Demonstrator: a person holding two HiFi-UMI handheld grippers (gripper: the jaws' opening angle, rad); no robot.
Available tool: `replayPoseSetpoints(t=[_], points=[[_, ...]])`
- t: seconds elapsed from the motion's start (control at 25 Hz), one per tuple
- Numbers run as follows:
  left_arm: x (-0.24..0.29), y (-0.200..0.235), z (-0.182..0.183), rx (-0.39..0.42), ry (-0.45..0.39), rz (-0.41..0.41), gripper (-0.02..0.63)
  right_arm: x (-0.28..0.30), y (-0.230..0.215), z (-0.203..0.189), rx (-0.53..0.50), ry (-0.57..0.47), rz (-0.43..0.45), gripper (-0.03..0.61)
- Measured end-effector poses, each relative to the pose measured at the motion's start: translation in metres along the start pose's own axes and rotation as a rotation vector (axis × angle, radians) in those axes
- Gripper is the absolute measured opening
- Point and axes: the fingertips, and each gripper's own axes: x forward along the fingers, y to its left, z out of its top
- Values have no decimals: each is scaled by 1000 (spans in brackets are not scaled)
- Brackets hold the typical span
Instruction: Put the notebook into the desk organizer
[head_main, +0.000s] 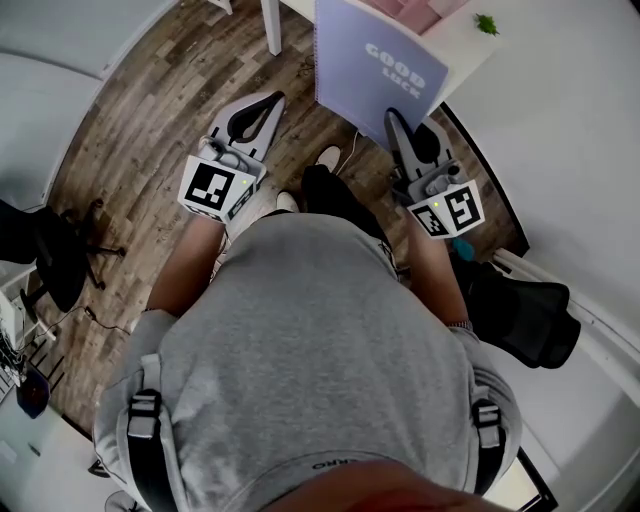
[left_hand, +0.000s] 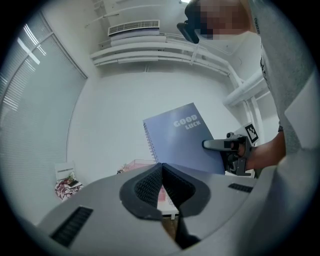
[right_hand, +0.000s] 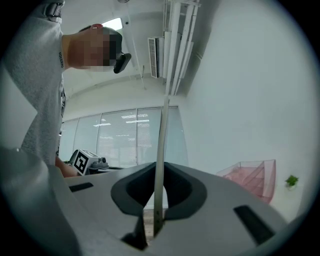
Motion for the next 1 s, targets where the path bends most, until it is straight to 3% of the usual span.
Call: replayPoseSetpoints(t=[0.28, 0.48, 0.76, 1.0], points=[[47, 39, -2, 15, 14, -1, 19, 44, -46, -5, 14, -2, 14, 38], [122, 74, 2, 16, 22, -11, 20, 85, -116, 2, 30, 4, 16, 38], [140, 78, 4, 38, 14, -30, 18, 92, -130, 3, 18, -15, 10, 38], [219, 96, 12, 55, 12, -42, 18, 112, -202, 17, 38, -41, 5, 38]])
